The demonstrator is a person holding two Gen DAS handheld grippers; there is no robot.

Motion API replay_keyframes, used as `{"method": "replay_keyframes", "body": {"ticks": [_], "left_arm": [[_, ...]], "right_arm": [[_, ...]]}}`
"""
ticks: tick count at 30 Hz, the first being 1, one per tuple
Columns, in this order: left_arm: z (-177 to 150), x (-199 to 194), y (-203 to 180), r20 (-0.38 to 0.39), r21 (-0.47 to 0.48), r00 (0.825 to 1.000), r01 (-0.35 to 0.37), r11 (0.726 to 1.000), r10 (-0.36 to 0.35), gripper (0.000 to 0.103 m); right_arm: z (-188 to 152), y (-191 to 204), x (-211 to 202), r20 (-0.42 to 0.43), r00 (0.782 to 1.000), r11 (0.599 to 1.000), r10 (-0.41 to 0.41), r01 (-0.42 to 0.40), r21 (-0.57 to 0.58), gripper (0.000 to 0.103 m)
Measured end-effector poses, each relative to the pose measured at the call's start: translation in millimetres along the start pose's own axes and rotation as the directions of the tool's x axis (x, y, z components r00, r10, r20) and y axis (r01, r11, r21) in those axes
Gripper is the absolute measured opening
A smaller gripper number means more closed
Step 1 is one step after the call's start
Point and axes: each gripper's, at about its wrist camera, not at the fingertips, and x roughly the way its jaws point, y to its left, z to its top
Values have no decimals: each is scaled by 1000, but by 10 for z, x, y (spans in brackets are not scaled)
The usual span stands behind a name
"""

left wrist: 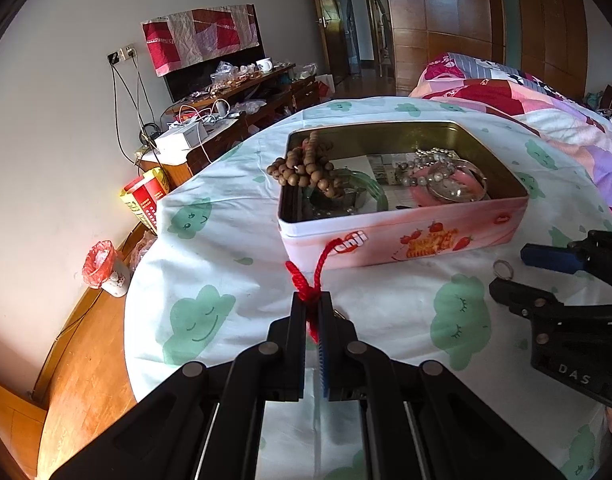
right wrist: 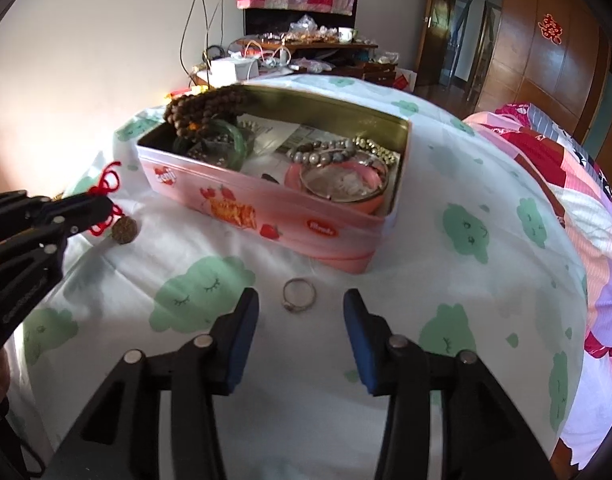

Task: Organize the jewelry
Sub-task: 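Carry the red cord and silver ring over the pink tin with both tools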

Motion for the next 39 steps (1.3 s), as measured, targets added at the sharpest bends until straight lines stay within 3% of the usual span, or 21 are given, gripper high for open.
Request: {"method": "replay_keyframes", "body": {"ticks": [2,3,5,14,16,17,18,26,27,39], "left_arm": [[13,26,13,-2,0,1000,-5,1000,5,4],[18,29,21,-2,0,1000,-5,1000,5,4],[24,6,29,2,2,1000,-3,1000,3,4],[25,-55,-35,5,17,1000,9,1000,-9,4],[20,-42,-41,0,20,1000,12,1000,-12,4],[20,-37,-43,-1,19,1000,13,1000,-13,4],[21,-27,-39,-3,19,1000,14,1000,-13,4],[51,5,-55,-3,35,1000,14,999,-14,4],[57,-2,-55,-1,35,1000,15,999,-14,4],[266,-225,-18,45,60,999,3,998,-5,4]], "right_arm": [[14,5,55,-18,1000,1000,2,-2,0,40],[20,6,44,-17,1000,1000,14,-14,3,20],[0,25,15,-15,1000,1000,5,-5,-10,9],[-95,12,-80,1,1000,1000,11,-11,-9,7],[-55,-10,-55,1,1000,1000,20,-20,3,15],[-35,-19,-40,0,1000,1000,20,-20,9,32],[-13,-27,-28,3,1000,1000,17,-17,12,40],[109,-4,99,-33,999,1000,1,0,20,38],[111,7,97,-34,999,1000,5,-4,17,20],[-20,69,-210,34,999,999,-16,17,-37,20]]}}
